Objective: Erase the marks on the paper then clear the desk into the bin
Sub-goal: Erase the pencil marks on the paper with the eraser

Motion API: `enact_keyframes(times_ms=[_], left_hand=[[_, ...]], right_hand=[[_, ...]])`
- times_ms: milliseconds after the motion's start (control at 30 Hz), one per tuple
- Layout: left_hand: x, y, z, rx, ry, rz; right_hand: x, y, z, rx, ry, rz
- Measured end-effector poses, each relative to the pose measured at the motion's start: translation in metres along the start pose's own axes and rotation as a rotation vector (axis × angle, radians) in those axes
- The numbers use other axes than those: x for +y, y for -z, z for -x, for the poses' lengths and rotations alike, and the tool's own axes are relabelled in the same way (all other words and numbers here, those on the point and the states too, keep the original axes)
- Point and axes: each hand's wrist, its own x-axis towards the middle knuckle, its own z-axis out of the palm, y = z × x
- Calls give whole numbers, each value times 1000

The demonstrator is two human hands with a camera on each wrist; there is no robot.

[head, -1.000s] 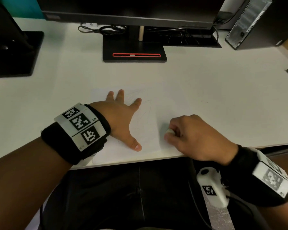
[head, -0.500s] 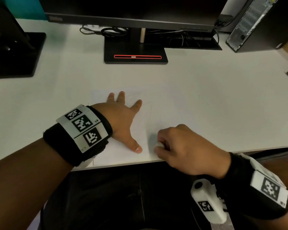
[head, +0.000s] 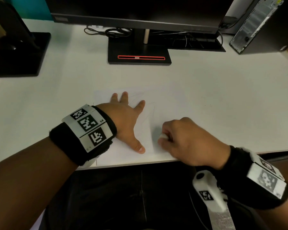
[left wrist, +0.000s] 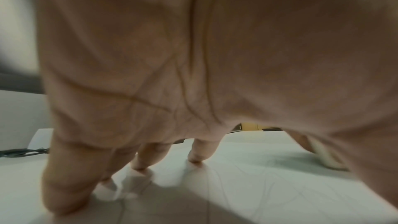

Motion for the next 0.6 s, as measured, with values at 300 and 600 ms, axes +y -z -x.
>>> enact_keyframes(times_ms=[300,600], left_hand=[[1,0,0,-3,4,1],[-1,-1,0,-1,-4,5]], right_hand=[[1,0,-3,-17,-30,-40],[7,5,-9,-5,-65,-31]])
